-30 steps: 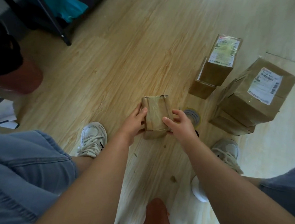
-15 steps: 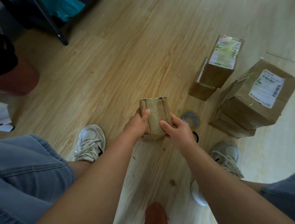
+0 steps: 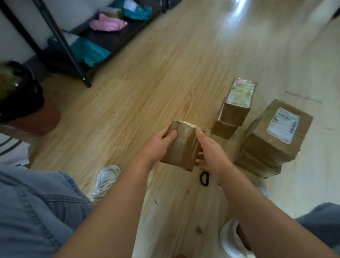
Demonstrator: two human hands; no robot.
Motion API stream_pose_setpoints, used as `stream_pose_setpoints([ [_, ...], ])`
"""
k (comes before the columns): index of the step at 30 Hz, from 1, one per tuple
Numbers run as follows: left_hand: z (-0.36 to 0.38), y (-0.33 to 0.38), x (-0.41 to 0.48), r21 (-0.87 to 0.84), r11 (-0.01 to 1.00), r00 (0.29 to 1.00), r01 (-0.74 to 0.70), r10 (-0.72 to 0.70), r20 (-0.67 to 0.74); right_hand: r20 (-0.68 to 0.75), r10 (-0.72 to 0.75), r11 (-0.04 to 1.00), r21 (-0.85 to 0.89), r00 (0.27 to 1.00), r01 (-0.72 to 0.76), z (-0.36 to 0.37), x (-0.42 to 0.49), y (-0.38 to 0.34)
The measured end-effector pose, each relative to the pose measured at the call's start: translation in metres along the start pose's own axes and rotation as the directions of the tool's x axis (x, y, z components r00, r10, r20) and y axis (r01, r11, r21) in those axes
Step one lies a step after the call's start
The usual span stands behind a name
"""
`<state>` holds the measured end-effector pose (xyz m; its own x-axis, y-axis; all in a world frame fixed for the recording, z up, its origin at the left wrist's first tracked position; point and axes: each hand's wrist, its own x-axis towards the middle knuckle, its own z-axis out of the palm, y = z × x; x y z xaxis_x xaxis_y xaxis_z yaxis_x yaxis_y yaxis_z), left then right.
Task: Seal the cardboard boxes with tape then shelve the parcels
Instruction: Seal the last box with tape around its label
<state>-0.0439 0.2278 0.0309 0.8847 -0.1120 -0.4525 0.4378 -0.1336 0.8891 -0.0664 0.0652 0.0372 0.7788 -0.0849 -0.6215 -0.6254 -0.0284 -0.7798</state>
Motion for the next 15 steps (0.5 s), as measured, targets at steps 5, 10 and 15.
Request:
stream_pose_setpoints([
  [5, -0.009, 0.019, -0.018, -0.092, 0.990, 0.990, -0.104, 0.112, 0.088, -0.068, -0.084, 0.989, 0.119, 0.994, 0.091, -0.004, -0.023, -0.032],
  [10, -0.012, 0.024, -0.027, -0.315, 0.946, 0.997, -0.081, 0.081, -0.013, -0.013, -0.212, 0.963, 0.166, 0.977, 0.211, -0.012, -0.039, -0.037],
  [15, -0.010, 0.029, -0.030, -0.529, 0.847, 0.998, -0.042, 0.013, -0.058, 0.140, -0.360, 0.921, 0.208, 0.922, 0.328, -0.009, -0.051, -0.045],
])
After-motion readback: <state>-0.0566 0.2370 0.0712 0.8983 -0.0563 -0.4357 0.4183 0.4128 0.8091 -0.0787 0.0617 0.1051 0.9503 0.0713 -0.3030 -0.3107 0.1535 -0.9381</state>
